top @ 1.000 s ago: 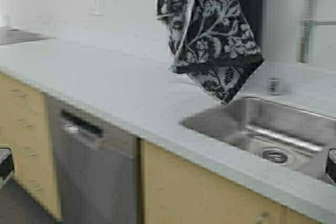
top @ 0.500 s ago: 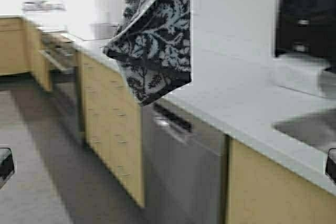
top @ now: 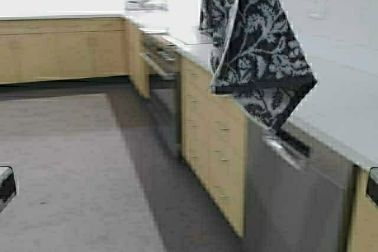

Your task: Get the cloth and wipe up the spill under the wine glass

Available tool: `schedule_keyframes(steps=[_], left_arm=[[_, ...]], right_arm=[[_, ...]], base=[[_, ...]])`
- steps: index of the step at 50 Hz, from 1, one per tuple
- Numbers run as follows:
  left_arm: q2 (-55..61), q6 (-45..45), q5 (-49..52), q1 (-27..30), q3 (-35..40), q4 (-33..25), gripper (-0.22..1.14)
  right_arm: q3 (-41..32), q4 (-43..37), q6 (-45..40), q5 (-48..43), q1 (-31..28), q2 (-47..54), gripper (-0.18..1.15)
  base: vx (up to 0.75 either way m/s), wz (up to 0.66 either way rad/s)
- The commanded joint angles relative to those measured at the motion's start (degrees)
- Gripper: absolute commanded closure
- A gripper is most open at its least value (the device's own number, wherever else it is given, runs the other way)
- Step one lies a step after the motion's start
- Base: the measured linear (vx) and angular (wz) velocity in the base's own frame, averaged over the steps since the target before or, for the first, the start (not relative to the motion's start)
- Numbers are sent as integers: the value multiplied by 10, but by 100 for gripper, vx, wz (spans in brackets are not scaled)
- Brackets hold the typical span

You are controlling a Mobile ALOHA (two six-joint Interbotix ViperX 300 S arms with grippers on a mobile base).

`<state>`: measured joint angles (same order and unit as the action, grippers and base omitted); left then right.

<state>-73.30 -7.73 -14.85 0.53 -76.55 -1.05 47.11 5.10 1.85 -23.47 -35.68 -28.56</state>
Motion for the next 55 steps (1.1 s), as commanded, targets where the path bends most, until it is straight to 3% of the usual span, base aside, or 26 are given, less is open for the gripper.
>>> schedule_keyframes(steps=[1,33,55], left_arm=[[10,0,-4,1,10,1,89],[24,-4,-4,0,9,0,89],[23,-2,-4,0,9,0,89]], right_arm=[[-11,-2,0,-11,2,-10,91],[-2,-1,0,-18,36,-9,91],[4,-5,-1,-19,37,-9,91]], base=[[1,45],[3,43],[7,65]])
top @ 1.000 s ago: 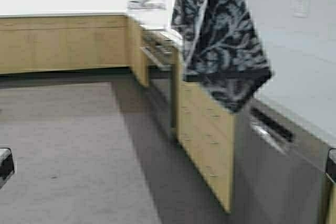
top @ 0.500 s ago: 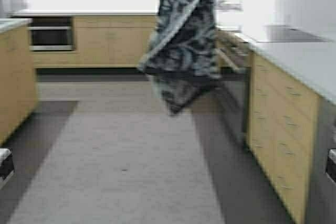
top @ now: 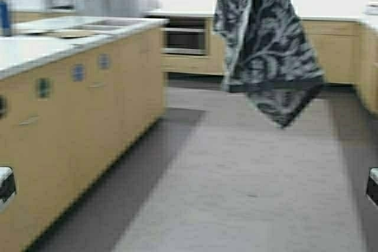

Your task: Get the cloth and wipe up the spill under the wine glass

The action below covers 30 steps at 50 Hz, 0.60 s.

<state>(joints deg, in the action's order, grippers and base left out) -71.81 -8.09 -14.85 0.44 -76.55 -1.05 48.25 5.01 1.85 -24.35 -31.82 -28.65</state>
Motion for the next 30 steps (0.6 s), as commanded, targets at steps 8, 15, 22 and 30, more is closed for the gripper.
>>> schedule_keyframes(steps=[8,15,22,30], left_arm=[[11,3,-4,1,10,0,89],[26,2,-5,1,11,0,89],[43,3,-15,1,14,0,89],[56,4,-27,1,15,0,89]], right_arm=[[-4,-4,-1,-18,-2,-8,91],[-1,-4,0,-22,-2,-8,91],[-3,-4,-1,-23,-2,-8,91],[-4,-4,-1,-27,-2,-8,91]], base=[[7,63],[7,53],[7,39],[6,33]])
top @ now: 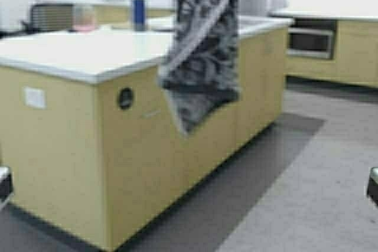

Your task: Get the cloth and wipe up the spill under the wine glass

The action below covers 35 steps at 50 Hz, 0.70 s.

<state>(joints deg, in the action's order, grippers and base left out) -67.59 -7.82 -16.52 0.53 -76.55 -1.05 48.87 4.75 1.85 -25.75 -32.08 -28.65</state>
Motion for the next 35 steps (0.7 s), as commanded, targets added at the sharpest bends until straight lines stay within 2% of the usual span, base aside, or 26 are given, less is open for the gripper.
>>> schedule_keyframes(steps=[1,20,35], left_arm=[[15,1,-11,0,15,0,89],[17,5,-16,0,14,2,89],[37,0,-38,0,11,-2,89]], right_arm=[[-10,-2,0,-14,1,-8,91],[-15,-2,0,-33,2,-7,91],[-33,-2,-2,-46,47,14,91]], base=[[6,32],[6,26],[6,17]])
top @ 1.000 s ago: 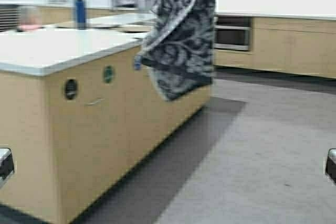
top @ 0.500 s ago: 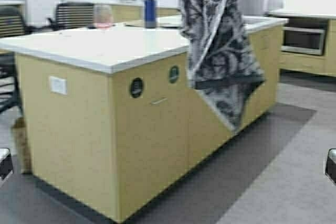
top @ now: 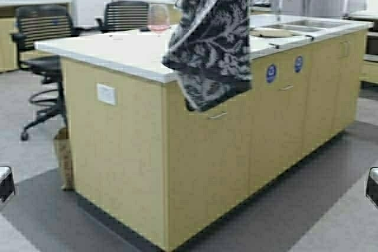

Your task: Get the cloth and wipe up the spill under the wine glass

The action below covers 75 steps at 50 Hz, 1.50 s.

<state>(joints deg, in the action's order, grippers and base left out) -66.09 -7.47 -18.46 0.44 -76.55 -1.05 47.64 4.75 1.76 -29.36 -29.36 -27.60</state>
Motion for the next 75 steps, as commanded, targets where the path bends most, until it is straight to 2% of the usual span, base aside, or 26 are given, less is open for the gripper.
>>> schedule_keyframes(steps=[1,13,29,42,55,67,75], left_arm=[[26,-5,-24,1,12,-2,89],[83,-25,-53,1,19,2,89],[225,-33,-88,-11,80,72,89],[307,-32,-134,-52,88,75,89],[410,-30,-188,-56,106,79,89],[517,-29,-277,-98,122,83,89],[612,-29,-316,-142,159,83,89]], right_arm=[[-19,-2,-1,-10,24,4,91],[5,-2,0,-10,63,-11,91],[11,-6,1,-11,79,-29,91],[4,-6,2,-19,80,-29,91],[11,-6,2,-19,83,-29,91],[11,-6,2,-20,87,-41,91],[12,-6,4,-20,87,-41,91]], base=[[7,19],[10,23],[17,16],[20,7],[21,7],[23,3],[24,3]])
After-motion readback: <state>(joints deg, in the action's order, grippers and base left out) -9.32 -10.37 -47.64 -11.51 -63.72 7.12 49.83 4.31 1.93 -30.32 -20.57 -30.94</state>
